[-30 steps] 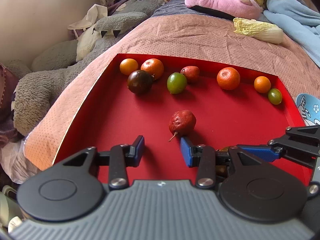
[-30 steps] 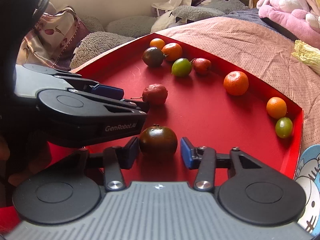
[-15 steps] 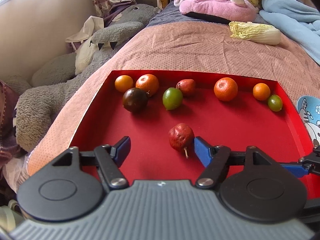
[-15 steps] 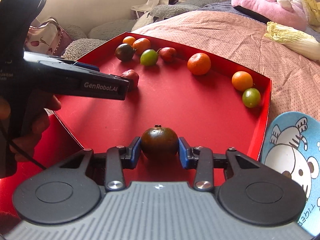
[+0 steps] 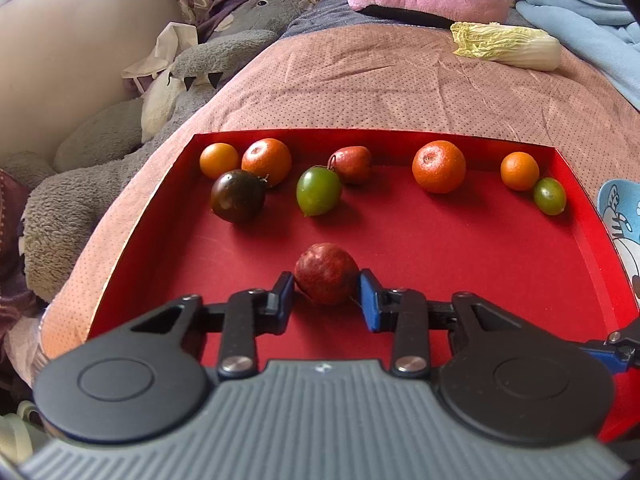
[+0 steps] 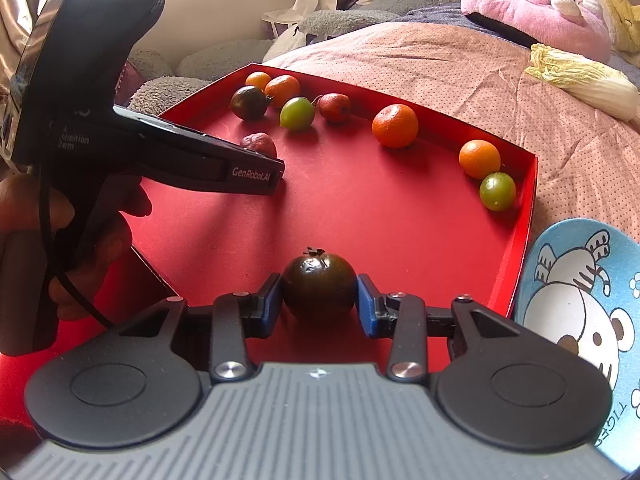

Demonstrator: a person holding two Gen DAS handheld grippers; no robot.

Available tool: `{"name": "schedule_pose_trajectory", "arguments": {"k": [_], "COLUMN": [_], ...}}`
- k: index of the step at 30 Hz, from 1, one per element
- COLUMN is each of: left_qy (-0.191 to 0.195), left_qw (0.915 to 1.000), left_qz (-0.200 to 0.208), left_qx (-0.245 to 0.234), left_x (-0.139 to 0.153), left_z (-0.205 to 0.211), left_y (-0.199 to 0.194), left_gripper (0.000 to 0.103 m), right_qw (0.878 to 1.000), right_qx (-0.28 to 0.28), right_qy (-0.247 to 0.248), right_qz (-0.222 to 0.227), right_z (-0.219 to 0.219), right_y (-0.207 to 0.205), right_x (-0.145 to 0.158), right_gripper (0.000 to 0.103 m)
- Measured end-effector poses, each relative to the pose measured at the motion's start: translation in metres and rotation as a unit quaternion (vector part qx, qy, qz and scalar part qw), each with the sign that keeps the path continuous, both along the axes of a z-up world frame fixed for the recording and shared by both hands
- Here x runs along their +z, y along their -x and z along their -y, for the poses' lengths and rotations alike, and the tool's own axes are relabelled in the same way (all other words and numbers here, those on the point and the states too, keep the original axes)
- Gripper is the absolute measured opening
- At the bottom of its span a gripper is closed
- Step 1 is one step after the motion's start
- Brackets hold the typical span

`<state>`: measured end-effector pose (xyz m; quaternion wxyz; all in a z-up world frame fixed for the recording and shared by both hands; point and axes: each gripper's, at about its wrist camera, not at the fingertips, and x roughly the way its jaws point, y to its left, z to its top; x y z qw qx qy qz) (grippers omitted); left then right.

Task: Organize fruits
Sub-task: 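Carry the dark tomato in right tool and red fruit in left tool to the blue plate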

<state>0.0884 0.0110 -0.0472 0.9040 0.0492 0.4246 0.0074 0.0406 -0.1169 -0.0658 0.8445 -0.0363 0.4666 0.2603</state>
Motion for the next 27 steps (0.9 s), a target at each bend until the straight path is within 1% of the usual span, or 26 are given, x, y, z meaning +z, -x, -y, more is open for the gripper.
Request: {"name": "schedule_pose_trajectory", "arguments": {"k": [10,17,19,23,27], "left_qy": [0.018,0.013,0.011,0.009,0.012], "left_qw": [0.9998,0.9998,0.9998,0.9997,0.9997], "left_qz": [-0.004,-0.001,-0.003,-0.003,-0.005], "left_qx": [0.008,0.015,0.018,0.023,0.023], "left_x": [0.005,0.008,0.006,0.004,0.004], "left_z": [0.002,0.003,0.0,-0.005,-0.007], "left_y": [0.013,0.024,0.025,0.026,0.026], "left_gripper": [0.038,0.038,0.038,0.038,0.038], "right_qw": [1.0,1.0,1.0,1.0,0.999], "right_qx": [-0.001,-0.006,-0.015,0.008,0.018], "right_qy": [-0.01,-0.005,-0.007,0.0,0.011], "right_qz": [0.019,0.017,0.025,0.03,0.026], "right_z": [0.005,0.009,0.01,0.0,-0.011], "right_y": [0.012,0.014,0.012,-0.001,-0.011], "right_x": [0.018,0.01,0.011,0.01,0.006], "right_gripper": [0.045,0.045,0.045,0.052,0.053]}}
